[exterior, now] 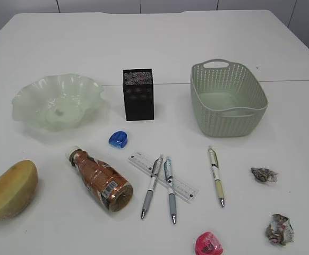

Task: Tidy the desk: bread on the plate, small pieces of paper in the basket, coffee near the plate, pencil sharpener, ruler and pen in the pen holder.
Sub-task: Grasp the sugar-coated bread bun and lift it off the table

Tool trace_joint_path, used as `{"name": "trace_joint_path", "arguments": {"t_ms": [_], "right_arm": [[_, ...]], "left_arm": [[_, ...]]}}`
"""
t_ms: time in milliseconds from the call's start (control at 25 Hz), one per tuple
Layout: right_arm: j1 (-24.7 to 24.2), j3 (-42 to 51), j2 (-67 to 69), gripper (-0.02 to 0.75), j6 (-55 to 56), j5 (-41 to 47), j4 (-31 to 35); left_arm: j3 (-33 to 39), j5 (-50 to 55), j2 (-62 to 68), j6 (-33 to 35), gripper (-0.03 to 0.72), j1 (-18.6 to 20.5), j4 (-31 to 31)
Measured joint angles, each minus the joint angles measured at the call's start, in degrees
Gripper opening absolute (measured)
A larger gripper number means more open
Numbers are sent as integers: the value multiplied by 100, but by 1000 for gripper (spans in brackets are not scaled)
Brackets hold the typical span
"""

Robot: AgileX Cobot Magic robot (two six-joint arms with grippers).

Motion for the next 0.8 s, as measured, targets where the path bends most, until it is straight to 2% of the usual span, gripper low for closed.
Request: {"name": "trace_joint_path", "arguments": {"t_ms": [160, 320, 640, 800], "right_arm": [[0, -133, 0, 563, 703, -963, 30], [0, -146, 555, 563, 888, -1573, -167], [0, -146, 2609, 563, 1139, -2416, 88], [0, -184, 3204, 563, 1226, -2884, 176]], "left_arm": [[-94, -344, 209, -10, 423, 0, -245], [-134, -1072, 811, -10, 423, 0, -339], [-138, -1732, 2855, -10, 423, 0, -250], [-177, -2326, 3998, 122, 423, -286, -219]]}}
